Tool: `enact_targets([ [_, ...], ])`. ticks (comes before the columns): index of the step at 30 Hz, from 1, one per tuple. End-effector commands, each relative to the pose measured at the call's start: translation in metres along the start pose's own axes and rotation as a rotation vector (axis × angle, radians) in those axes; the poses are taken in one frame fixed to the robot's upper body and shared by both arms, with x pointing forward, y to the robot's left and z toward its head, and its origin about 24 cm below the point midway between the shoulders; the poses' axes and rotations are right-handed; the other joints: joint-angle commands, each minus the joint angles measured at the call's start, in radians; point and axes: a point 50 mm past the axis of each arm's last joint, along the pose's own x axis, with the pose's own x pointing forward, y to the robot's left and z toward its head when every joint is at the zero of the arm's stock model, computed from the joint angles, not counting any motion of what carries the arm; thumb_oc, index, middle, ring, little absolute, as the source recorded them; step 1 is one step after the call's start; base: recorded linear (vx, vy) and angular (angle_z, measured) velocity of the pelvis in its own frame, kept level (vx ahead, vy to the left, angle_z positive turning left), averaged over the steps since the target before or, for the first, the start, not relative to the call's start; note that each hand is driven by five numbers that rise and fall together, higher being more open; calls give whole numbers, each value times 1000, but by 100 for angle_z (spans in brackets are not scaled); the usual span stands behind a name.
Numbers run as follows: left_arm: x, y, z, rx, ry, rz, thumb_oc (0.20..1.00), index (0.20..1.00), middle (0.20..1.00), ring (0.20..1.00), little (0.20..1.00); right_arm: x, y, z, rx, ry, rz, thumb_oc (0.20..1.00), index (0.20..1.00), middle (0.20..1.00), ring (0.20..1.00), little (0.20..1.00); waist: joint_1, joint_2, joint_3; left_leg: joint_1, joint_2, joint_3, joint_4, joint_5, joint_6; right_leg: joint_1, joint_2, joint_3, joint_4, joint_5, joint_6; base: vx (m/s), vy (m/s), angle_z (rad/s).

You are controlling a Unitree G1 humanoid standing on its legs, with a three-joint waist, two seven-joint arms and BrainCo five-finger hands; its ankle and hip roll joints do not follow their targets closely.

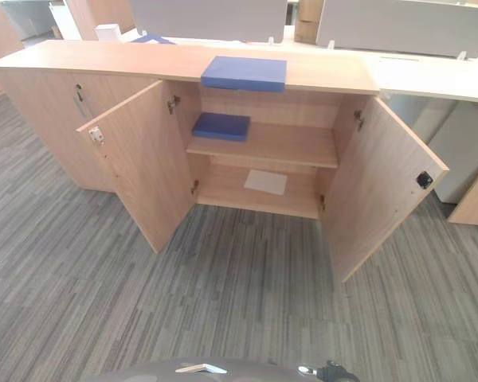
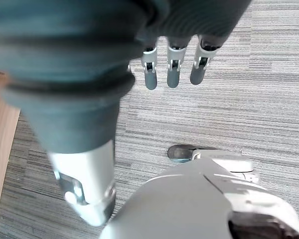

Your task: Put the empty folder in the office cabinet

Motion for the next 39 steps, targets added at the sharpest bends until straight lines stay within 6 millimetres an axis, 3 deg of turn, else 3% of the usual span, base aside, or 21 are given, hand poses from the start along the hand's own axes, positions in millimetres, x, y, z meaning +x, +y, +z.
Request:
enact_targets([
  [1,2,-2,15,-8,-8,9,1000,1000,1000,1000,1000,0,-14,27,-9,-55,-42,1000,1000,1000,1000,1000,3,2,56,14,-105,43,0,-57,82,15,58,-50,2,14,21,0,0,0],
  [39,2,-6,17,-48,-3,-19,1000,1000,1000,1000,1000,0,-6,37,-38,-109,25,1000,1000,1000,1000,1000,-4,7,68,17,-101,50,0,-53,80,18,59,-49,2,12,16,0,0,0],
])
